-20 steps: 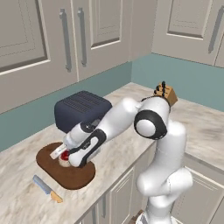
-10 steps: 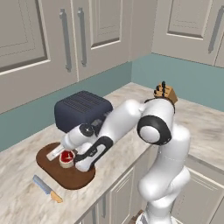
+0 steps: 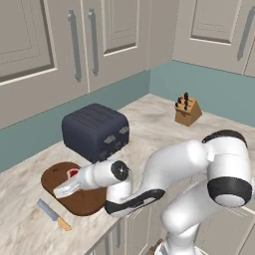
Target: Retrieve the steak from the fridge and place it on the cutting board.
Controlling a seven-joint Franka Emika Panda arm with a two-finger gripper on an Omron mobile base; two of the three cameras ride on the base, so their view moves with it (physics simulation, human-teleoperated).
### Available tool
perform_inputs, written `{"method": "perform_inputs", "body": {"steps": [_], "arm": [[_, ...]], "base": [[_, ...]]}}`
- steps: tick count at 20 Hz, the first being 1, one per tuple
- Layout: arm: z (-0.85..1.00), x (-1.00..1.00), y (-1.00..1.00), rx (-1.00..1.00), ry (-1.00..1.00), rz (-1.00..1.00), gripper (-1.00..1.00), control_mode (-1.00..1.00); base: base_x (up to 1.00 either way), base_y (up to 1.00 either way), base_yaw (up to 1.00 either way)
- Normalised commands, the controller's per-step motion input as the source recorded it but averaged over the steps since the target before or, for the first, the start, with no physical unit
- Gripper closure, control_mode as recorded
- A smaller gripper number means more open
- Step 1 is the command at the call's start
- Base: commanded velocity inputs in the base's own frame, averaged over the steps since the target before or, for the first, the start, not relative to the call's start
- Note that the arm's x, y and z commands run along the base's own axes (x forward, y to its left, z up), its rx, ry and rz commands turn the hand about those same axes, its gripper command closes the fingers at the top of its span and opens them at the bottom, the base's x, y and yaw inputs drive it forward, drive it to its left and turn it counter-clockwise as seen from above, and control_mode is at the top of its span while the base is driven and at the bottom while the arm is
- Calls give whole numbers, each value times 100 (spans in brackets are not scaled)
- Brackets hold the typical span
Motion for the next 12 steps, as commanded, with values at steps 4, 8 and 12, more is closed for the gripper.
{"method": "perform_inputs", "body": {"steps": [4,8,12], "arm": [[100,-100,-36,7,4,-2,-100,-100],[100,-100,-47,2,1,-6,-100,-100],[48,-62,-72,15,-18,-13,-100,-100]], "base": [[0,0,0],[0,0,0],[0,0,0]]}}
